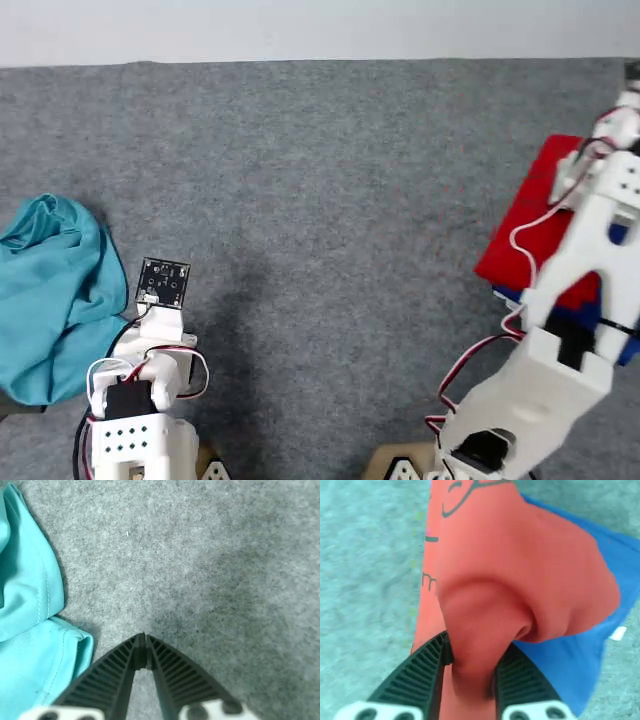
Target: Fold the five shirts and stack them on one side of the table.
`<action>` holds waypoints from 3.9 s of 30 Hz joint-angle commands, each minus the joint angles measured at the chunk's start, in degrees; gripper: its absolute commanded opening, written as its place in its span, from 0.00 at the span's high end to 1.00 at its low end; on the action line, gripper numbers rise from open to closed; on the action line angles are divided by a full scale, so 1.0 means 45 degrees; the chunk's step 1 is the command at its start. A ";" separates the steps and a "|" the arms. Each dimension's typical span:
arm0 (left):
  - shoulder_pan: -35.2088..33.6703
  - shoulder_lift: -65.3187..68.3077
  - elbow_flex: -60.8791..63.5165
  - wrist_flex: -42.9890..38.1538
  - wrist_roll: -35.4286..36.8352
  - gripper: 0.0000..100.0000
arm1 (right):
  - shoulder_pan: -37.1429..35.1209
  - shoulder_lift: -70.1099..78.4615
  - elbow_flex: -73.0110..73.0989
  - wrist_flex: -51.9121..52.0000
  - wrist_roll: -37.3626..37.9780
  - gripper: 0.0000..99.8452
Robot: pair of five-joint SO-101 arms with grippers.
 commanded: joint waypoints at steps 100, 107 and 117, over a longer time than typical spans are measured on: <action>0.0078 -0.0098 -0.0049 -0.0215 0.0078 0.99 | 0.3350 0.4093 0.0762 0.0381 0.3829 0.99; 0.0078 -0.0098 -0.0049 -0.0215 0.0078 0.99 | 0.2667 0.2022 0.0156 0.1084 0.3790 0.99; 0.0078 -0.0098 -0.0049 -0.0215 0.0078 0.99 | 0.2256 0.0440 0.0195 0.1104 0.3790 0.99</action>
